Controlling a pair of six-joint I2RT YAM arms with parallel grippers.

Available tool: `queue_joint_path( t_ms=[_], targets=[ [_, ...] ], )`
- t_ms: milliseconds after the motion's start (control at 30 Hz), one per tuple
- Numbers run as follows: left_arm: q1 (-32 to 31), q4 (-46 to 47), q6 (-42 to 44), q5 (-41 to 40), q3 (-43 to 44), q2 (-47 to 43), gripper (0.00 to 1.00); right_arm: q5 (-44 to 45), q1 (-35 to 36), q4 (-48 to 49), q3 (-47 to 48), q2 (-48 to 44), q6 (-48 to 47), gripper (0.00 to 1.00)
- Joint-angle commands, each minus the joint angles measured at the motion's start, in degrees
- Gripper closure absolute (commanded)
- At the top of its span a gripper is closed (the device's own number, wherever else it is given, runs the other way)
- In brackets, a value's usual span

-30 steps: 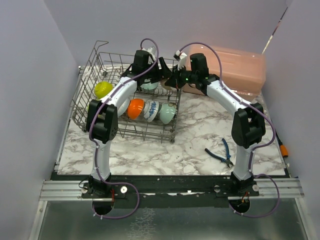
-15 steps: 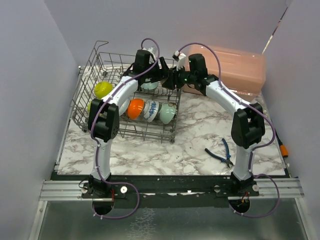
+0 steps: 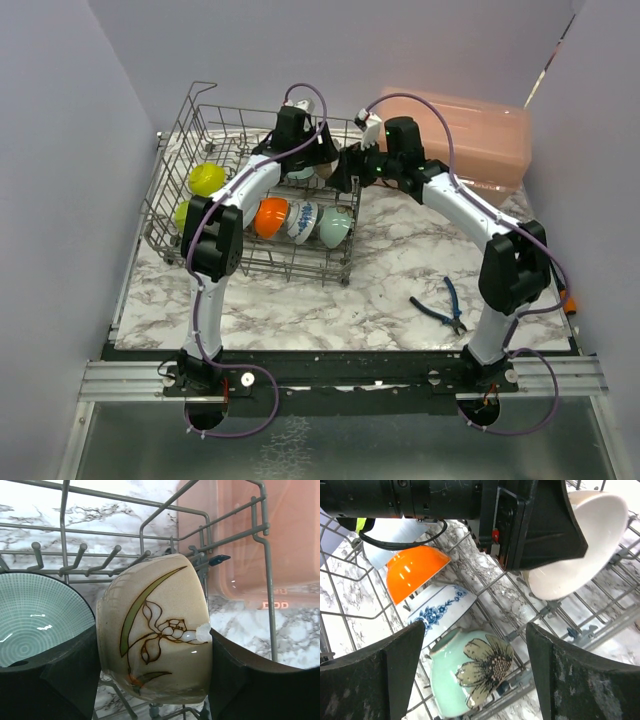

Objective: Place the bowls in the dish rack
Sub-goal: Pick up the bowl from the dish rack, then place the bowl in the dish rack.

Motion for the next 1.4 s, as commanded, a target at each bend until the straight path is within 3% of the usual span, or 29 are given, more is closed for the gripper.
queue_joint_path(
  t_ms=[0, 433, 633, 1367],
  targets=[
    [-1.03, 1.43, 5.72, -5.35, 1.14, -1.18, 1.00, 5.79, 0.16, -1.48, -2.83, -5.49, 1.95, 0.13],
    [-7.81, 1.46, 18.65, -22.19, 1.28, -2.49, 1.00, 2.27, -8.31, -1.32, -9.38, -8.36, 10.93, 0.13],
    [-8.96, 1.44, 18.70, -22.59, 2.18, -1.54, 1.00, -0.78, -9.93, 0.02, -10.69, -6.23, 13.51, 0.16],
    [-10.89, 1.36, 17.53, -24.77, -0.64, 3.67, 1.00, -4.80, -10.71, 0.52, -7.93, 0.99, 14.88, 0.48]
  ],
)
